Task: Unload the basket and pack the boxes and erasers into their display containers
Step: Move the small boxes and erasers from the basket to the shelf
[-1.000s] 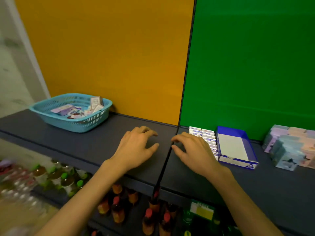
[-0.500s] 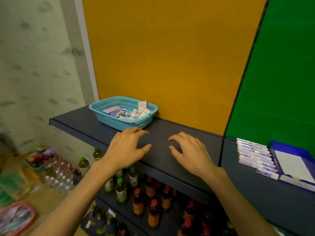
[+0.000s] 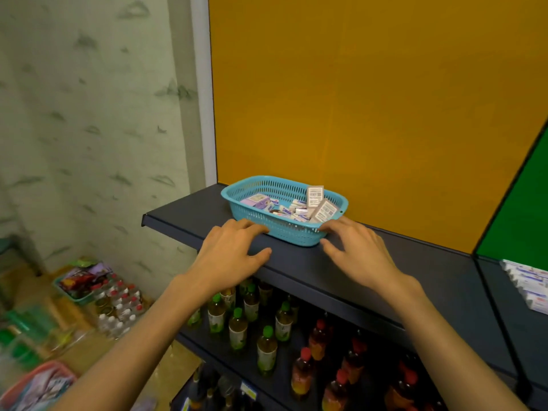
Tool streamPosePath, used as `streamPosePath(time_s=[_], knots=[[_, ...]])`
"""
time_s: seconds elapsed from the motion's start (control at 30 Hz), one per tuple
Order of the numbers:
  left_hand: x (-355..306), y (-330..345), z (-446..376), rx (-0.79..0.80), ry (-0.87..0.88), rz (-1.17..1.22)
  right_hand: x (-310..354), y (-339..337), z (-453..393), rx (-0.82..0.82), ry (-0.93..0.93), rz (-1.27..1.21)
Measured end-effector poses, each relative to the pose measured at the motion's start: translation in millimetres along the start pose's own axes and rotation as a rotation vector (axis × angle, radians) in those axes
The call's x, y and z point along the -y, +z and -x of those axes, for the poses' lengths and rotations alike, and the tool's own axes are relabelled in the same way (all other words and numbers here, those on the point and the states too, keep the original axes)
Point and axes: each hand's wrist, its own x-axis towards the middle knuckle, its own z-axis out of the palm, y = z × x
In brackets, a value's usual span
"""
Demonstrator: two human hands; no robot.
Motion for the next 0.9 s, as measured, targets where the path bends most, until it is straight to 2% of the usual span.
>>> streamPosePath(time_s=[0.23,0.47,0.73,0.9], knots=[[62.9,-10.5,-33.2,-0.046,0.006,0.012,38.2,26.0,-55.5,-0.015,-0.017,0.027],[117.6,2.4,-85.7,-0.015,0.06,0.047,46.6,59.3,-118.9,-0.063,0.006,0.005],[163.6,19.4,-191.1,0.067,0.15,0.002,33.2,83.7,-187.9,-0.032,0.099,0.024],[176.2,54.7,-248.5,0.241,0.305,-0.06,24.5,100.2,-210.6,0.012,0.125,0.048]])
